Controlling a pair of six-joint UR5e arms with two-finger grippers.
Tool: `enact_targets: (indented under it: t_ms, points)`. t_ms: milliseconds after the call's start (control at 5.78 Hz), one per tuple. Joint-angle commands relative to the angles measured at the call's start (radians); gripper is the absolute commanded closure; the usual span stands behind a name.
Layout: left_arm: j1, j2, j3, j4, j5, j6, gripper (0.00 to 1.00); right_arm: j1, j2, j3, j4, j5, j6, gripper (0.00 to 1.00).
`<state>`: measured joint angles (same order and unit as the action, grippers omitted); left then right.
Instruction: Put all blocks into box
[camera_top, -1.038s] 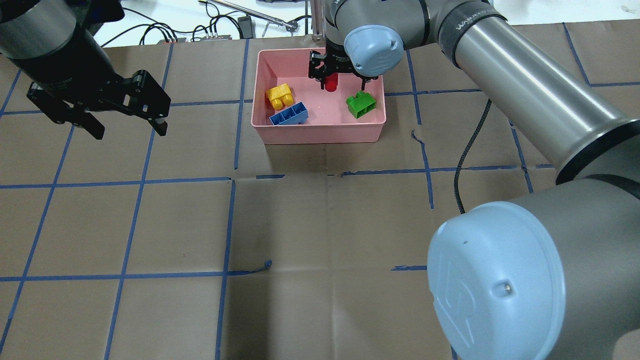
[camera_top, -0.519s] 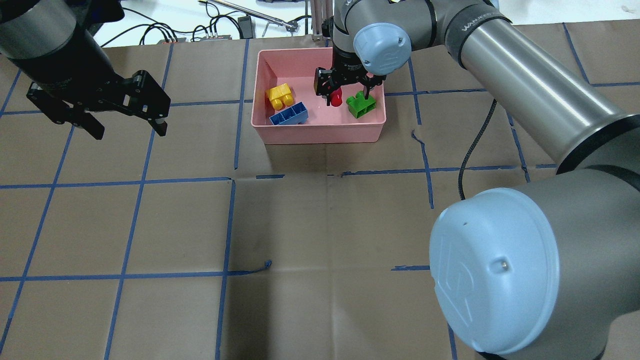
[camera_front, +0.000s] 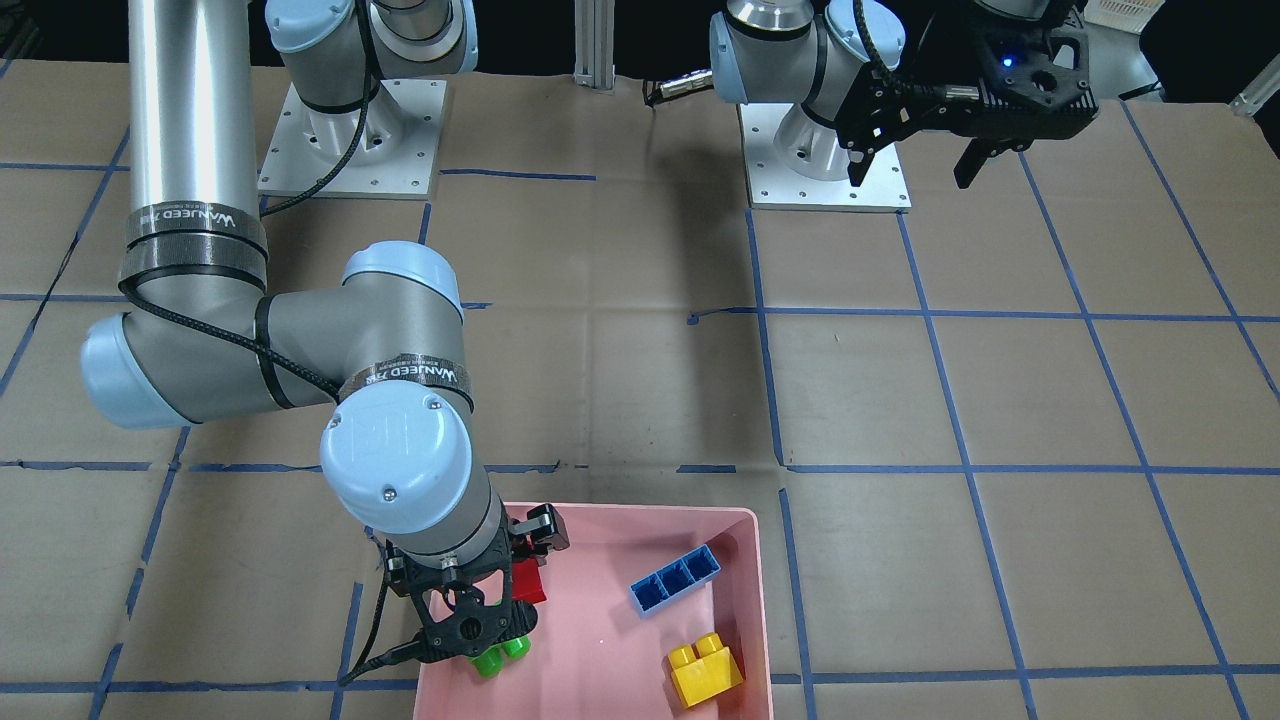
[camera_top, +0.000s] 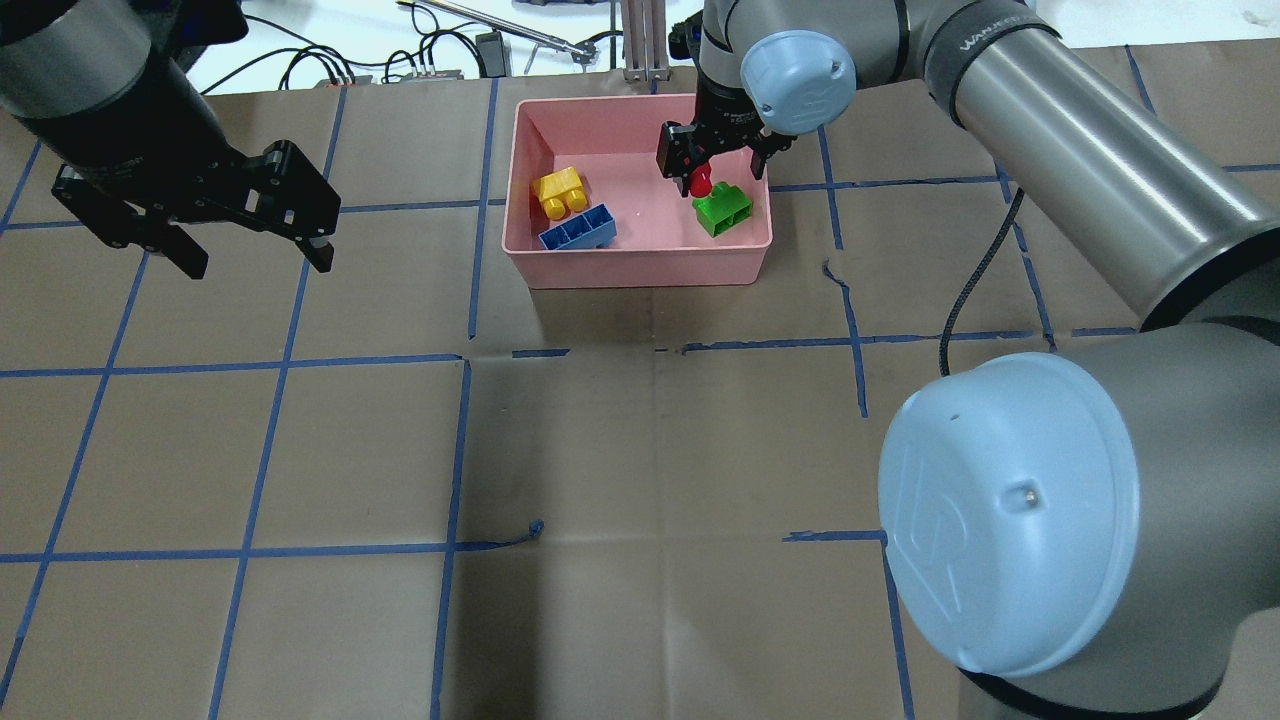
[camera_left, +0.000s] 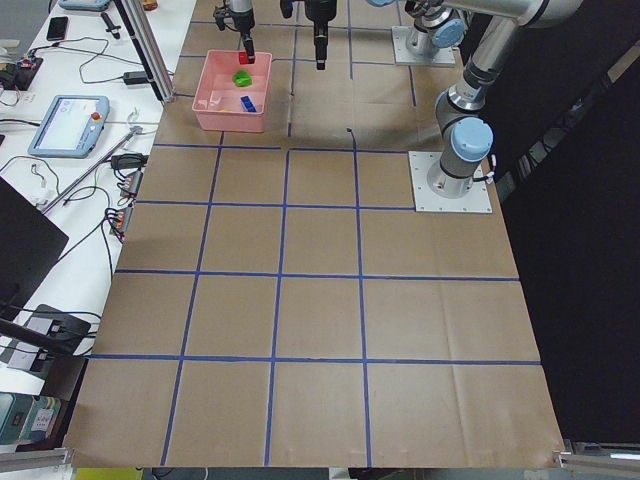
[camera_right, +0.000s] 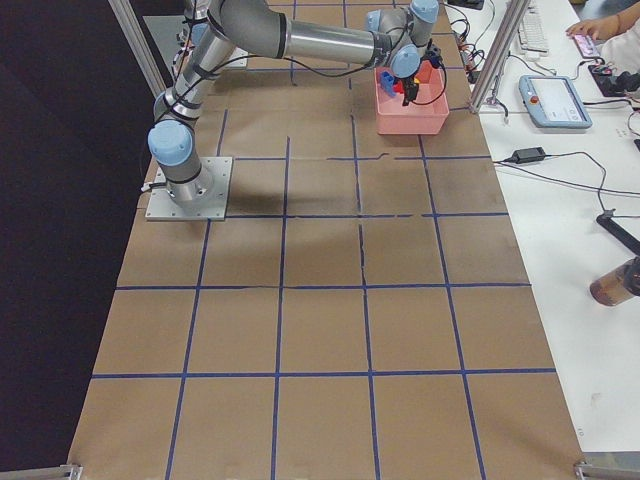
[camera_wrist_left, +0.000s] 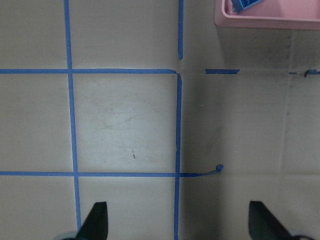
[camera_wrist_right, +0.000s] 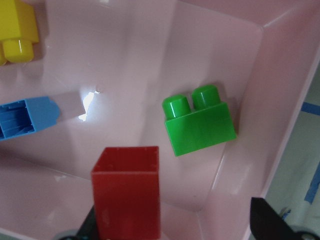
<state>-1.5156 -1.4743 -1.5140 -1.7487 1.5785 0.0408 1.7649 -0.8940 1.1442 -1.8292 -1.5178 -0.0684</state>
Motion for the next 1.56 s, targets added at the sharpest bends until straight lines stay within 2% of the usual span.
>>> enact_targets:
  t_ms: [0,346,519,865,1385]
  points:
    - [0.000,0.000,0.000,0.000,0.000,-0.001,0.01,-0.004,-0.006,0.006,0.001,-0.007,0.072,0.00]
    - [0.000,0.000,0.000,0.000,0.000,-0.001,0.01,-0.011,-0.008,0.005,0.010,-0.007,0.220,0.00]
    - [0.000,0.000,0.000,0.000,0.000,0.001,0.01,-0.021,-0.046,0.003,0.027,-0.010,0.220,0.00]
    - [0.000,0.000,0.000,-0.002,0.000,-0.001,0.01,-0.080,-0.222,0.031,0.224,-0.012,0.208,0.00]
    - [0.000,0.000,0.000,0.000,0.000,0.001,0.01,-0.179,-0.599,0.386,0.263,-0.073,0.130,0.00]
